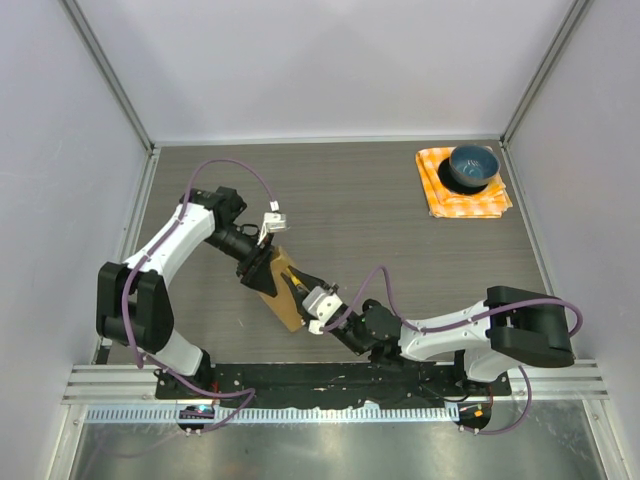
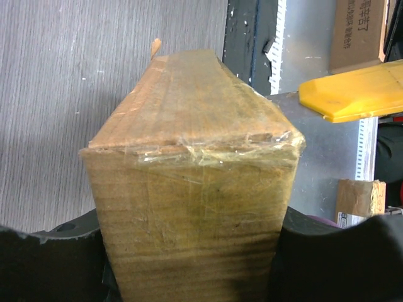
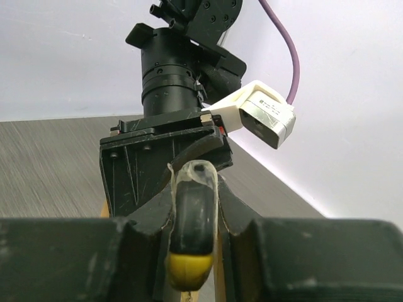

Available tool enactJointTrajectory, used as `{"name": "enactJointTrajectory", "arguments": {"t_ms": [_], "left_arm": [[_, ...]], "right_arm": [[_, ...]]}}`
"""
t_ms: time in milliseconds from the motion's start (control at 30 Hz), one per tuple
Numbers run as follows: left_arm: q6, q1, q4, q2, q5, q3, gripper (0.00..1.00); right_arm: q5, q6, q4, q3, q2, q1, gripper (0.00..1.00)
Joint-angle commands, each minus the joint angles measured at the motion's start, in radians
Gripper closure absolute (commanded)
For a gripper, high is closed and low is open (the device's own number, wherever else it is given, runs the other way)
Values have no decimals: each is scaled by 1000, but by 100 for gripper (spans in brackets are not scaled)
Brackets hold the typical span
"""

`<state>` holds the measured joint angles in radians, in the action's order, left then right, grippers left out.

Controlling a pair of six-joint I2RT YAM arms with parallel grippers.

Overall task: Unpack the express box
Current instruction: Cut the express box at the center of the board.

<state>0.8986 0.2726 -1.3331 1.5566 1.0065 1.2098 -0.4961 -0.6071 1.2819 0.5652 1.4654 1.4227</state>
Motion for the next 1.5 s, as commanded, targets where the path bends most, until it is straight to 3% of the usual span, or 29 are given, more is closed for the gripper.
{"name": "enactJointTrajectory", "arguments": {"t_ms": [0,400,1467], "left_arm": [[31,4,-241,10,109,40,100],[72,-4,-287,30,144,43,100],[60,8,-330,-67,201,27,100]], "right_arm": [[37,-37,387,47,-46,1,99],[33,-25,349,-39,-180,13,99],[4,-3,378,-8,-97,4,99]]}}
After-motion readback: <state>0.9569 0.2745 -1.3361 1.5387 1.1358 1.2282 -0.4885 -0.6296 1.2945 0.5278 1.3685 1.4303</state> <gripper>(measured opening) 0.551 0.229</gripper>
